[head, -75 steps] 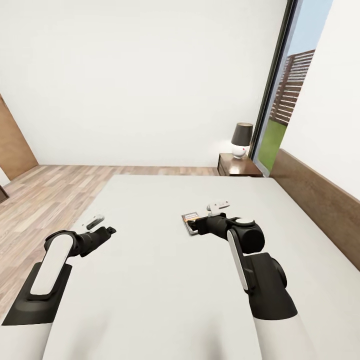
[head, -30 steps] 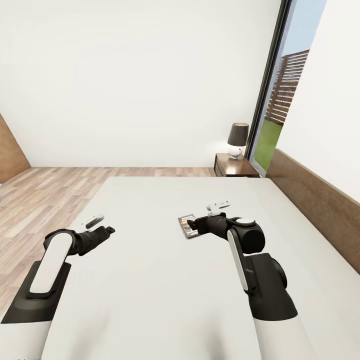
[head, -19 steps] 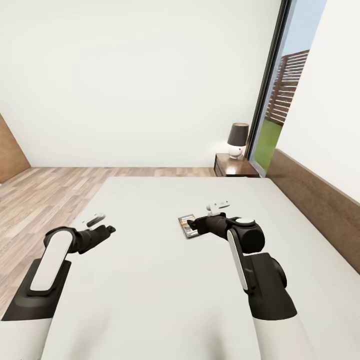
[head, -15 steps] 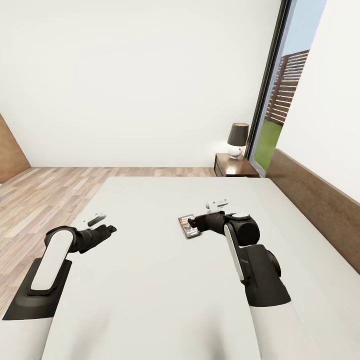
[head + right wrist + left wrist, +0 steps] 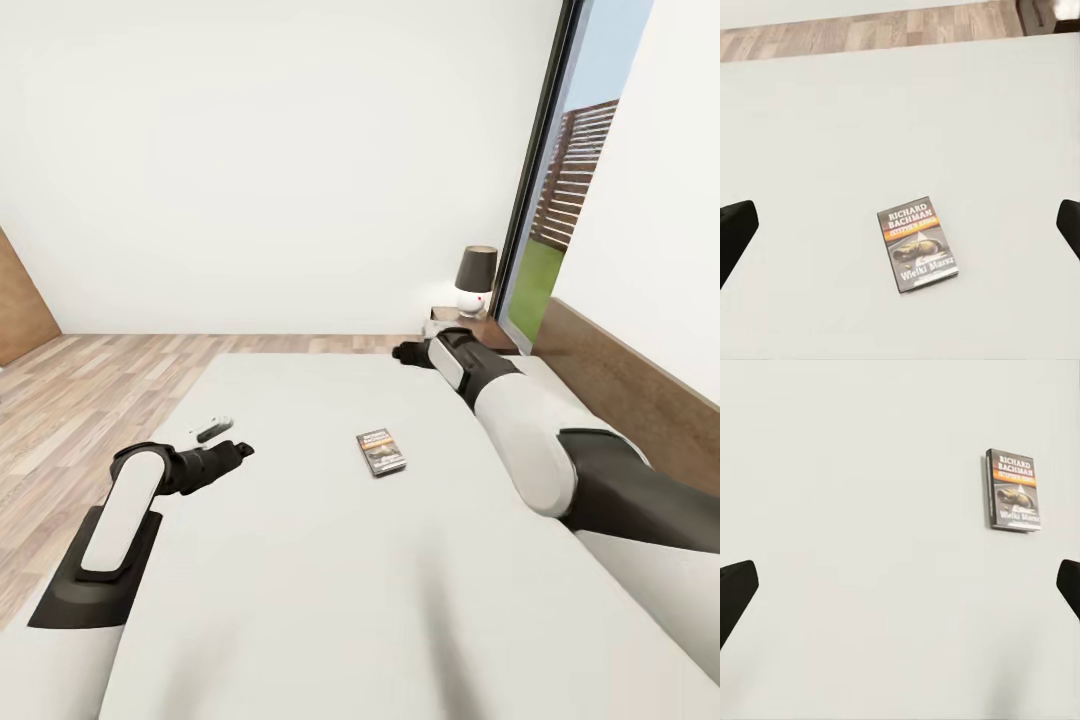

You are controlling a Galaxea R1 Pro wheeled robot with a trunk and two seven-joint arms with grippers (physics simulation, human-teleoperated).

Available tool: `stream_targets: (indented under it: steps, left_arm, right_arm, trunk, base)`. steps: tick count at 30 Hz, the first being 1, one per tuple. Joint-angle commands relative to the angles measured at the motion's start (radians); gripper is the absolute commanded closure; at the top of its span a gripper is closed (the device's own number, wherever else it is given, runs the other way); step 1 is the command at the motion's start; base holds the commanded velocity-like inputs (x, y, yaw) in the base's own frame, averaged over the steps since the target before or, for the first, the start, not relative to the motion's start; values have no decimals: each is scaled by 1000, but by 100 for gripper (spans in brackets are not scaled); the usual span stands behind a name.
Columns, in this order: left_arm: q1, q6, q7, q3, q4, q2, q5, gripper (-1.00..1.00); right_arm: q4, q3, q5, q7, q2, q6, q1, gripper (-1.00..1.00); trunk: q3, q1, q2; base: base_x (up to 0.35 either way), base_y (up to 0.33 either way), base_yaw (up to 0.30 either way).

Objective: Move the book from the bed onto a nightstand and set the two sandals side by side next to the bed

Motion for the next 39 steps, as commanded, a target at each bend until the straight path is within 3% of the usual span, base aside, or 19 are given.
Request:
stream_targets:
  steps: [1, 4, 8, 15, 16, 22, 32, 39]
  left_arm:
    - [-5, 7, 10, -4, -2, 1, 10, -100]
    - [-12, 23, 10, -7, -1, 1, 9, -100]
    - [-18, 47, 6, -4, 5, 2, 11, -100]
    - [-27, 61, 9, 0, 1, 5, 12, -100]
    - [-27, 61, 9, 0, 1, 5, 12, -100]
    - [-34, 65, 11, 1, -3, 5, 13, -100]
    - [-36, 66, 13, -4, -11, -8, 15, -100]
    - [-36, 65, 13, -6, -20, -14, 16, -100]
  right_arm:
    - [29, -13, -15, -16, 1, -18, -19, -100]
    - [73, -20, -32, -29, 1, -29, -46, -100]
    - [102, -27, -50, -24, 1, 30, -81, -100]
    - [38, -31, -60, -10, 1, 266, -126, -100]
    - [38, -31, -60, -10, 1, 266, -126, -100]
    - [-20, -31, -61, -6, 1, 479, -191, -100]
    - [-39, -26, -60, -4, 1, 577, -245, -100]
    - [-39, 36, -60, -2, 1, 579, -241, -100]
  trunk:
    - [-1, 0, -1]
    - [-2, 0, -1]
    - [-6, 0, -1]
    - [-15, 0, -1]
    - [-17, 0, -1]
    - [-26, 0, -1]
    - [-41, 0, -1]
    - [-52, 0, -1]
  base:
    - [0, 0, 0]
    - [0, 0, 0]
    - [0, 0, 0]
    - [0, 0, 0]
    - [0, 0, 0]
    - [0, 0, 0]
    - [0, 0, 0]
    - [0, 0, 0]
